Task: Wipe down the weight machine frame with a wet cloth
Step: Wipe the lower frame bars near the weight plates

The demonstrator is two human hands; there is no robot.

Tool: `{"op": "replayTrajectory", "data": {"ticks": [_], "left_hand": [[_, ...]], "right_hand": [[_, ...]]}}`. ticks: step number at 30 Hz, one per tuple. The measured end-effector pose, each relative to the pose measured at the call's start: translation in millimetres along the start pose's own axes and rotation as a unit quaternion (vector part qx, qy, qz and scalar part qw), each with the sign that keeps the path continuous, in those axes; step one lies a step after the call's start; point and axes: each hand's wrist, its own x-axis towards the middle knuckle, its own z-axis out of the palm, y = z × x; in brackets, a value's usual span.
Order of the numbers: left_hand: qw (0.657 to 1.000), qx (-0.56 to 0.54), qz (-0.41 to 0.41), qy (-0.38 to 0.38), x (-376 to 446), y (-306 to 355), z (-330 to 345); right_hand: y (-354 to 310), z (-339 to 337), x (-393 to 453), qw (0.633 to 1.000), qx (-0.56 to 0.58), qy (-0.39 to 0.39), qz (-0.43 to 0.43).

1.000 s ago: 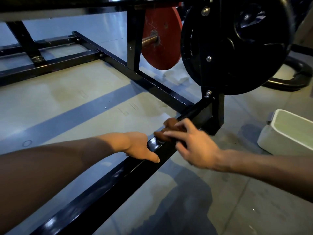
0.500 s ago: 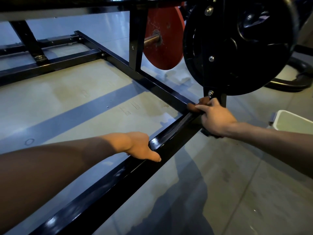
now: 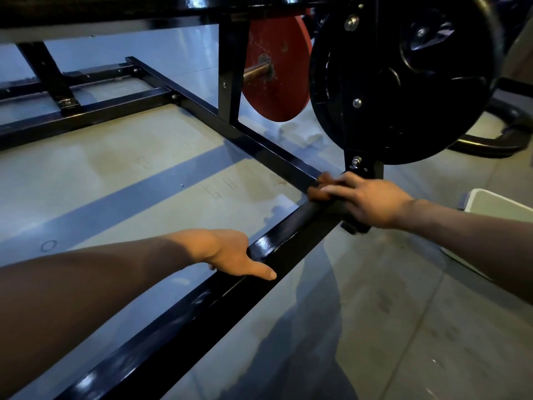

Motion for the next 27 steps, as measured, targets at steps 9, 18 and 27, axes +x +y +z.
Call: {"op": "replayTrajectory", "data": {"ticks": [9, 18, 27], "left_hand": [[0.999, -0.032, -0.017, -0.008, -1, 4, -1], [0.997, -0.067, -0.030, 0.003, -8, 6, 1], [0.998, -0.049, -0.032, -0.023, -7, 8, -3]], "right_hand": [[-120, -27, -3, 0.985, 0.159, -0.041, 0.059], [-38, 2, -15, 0.997, 0.004, 0.028, -0.071], [-109, -38, -1, 0.980, 0.131, -0.073, 0.134]]}}
